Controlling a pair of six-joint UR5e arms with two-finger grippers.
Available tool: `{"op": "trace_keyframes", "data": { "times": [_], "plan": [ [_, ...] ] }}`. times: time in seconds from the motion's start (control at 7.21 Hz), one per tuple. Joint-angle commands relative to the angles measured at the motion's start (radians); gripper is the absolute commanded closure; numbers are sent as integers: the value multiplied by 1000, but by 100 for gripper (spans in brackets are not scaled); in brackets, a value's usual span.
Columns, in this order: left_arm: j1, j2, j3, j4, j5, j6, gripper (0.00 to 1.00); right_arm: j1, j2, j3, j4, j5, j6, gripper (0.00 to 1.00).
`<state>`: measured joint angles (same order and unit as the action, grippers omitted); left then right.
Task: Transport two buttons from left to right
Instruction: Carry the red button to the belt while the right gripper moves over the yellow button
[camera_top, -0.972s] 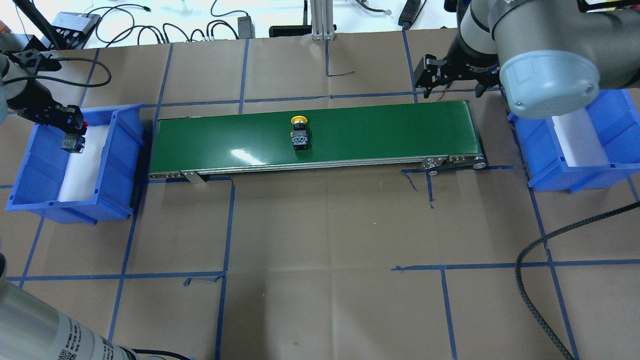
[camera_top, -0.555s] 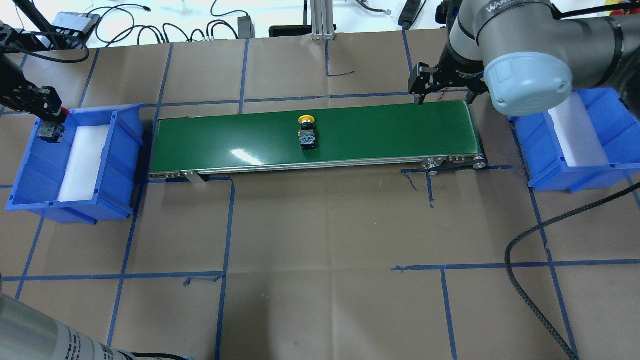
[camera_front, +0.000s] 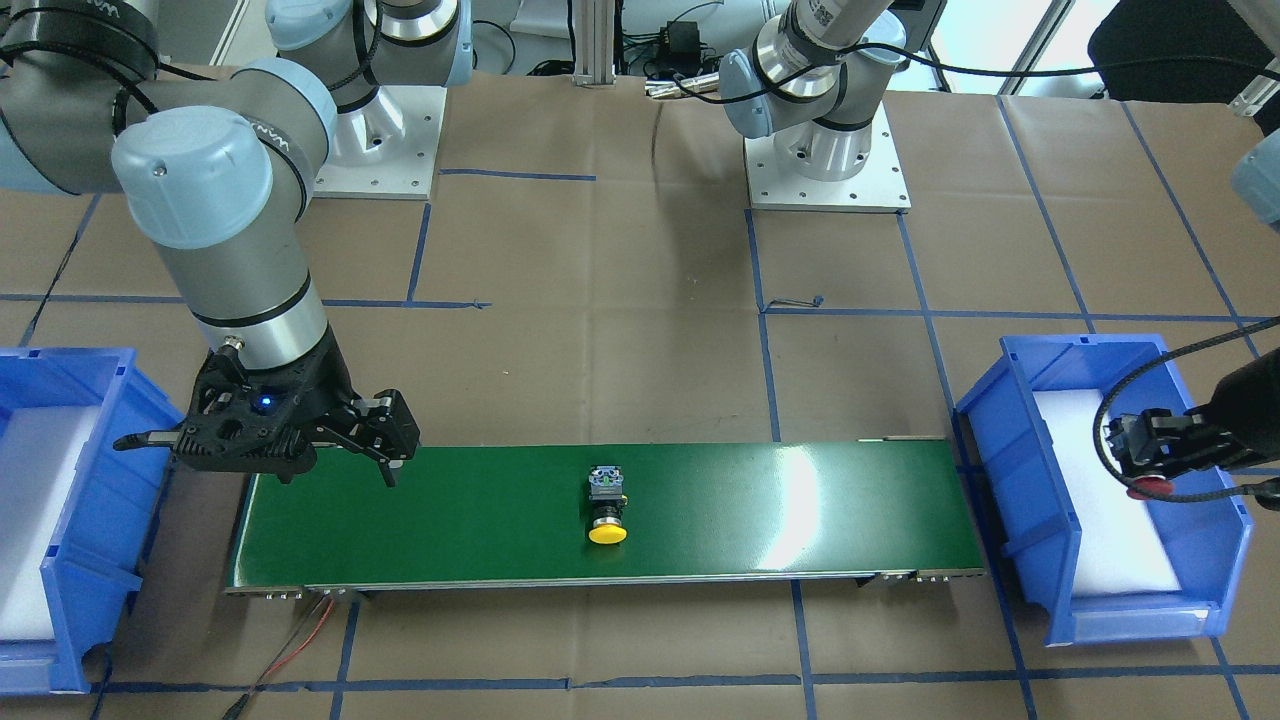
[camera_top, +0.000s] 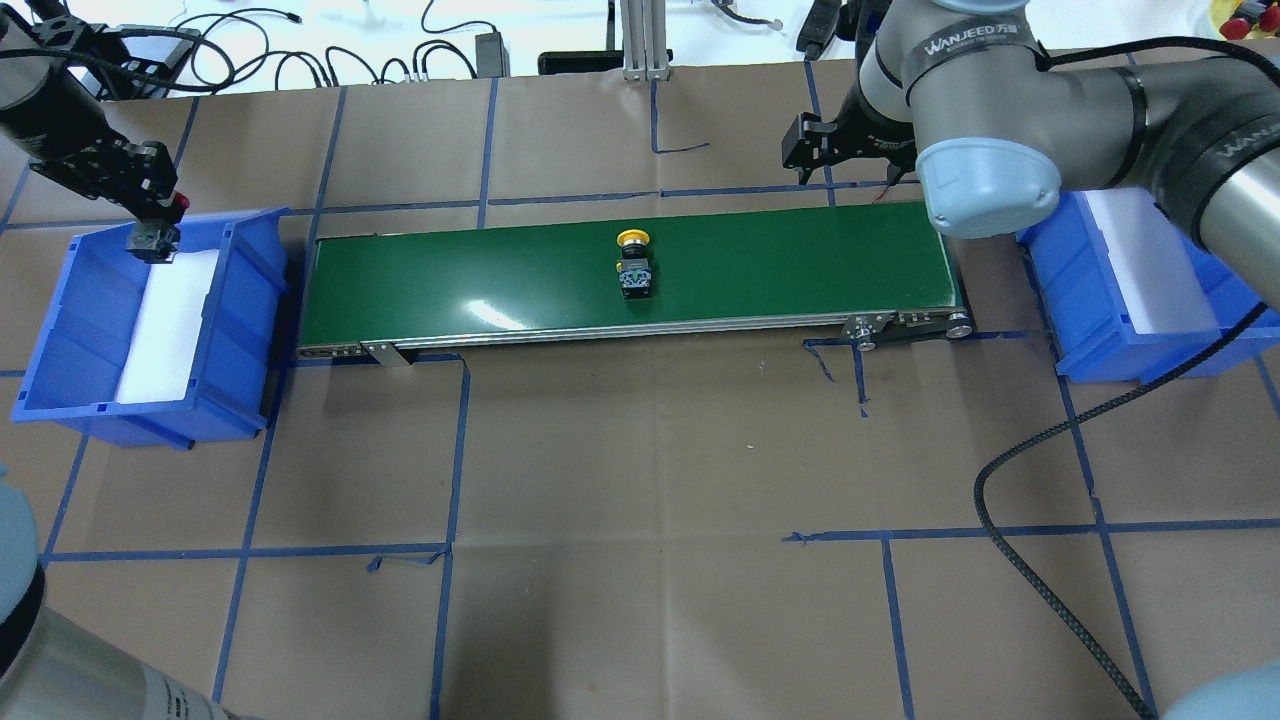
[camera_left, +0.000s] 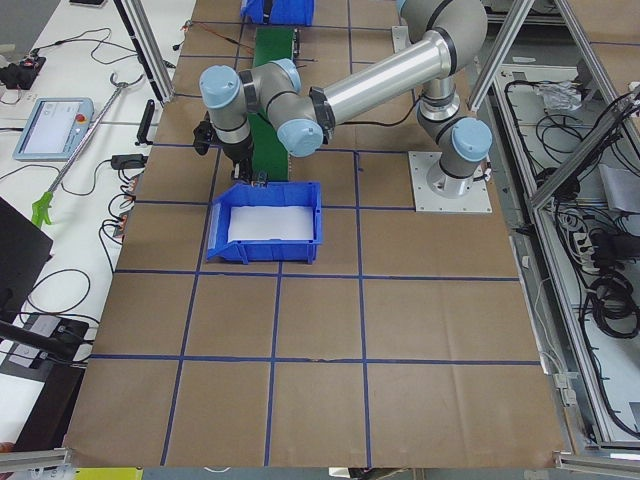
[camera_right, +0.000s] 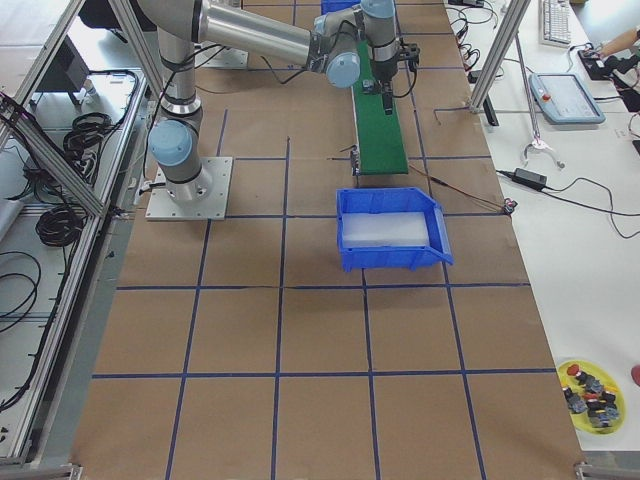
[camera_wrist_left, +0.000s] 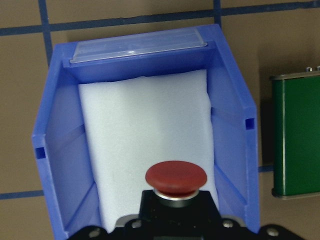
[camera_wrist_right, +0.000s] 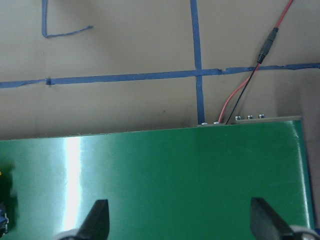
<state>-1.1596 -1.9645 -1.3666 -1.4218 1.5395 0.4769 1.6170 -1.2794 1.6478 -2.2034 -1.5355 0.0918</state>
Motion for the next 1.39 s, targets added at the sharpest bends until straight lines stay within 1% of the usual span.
{"op": "trace_keyframes", "data": {
  "times": [0.0,0.28,0.42,0.56,0.83,1.25],
  "plan": [
    [-118,12,-14,-2,-4,-186,95,6,23,3,-63,14,-10,0],
    [-231,19,-23,1,1,-370,95,9,25,10,-59,50,5,0],
    [-273,9,-28,7,2,-423,95,9,25,12,-58,55,5,0],
    [-281,3,-57,13,2,-443,95,9,29,10,-64,66,3,0],
    [-279,1,-135,123,4,-429,95,9,70,10,-70,77,3,0],
    [-269,-2,-238,265,4,-397,94,9,78,9,-76,77,-3,0]
  ]
}}
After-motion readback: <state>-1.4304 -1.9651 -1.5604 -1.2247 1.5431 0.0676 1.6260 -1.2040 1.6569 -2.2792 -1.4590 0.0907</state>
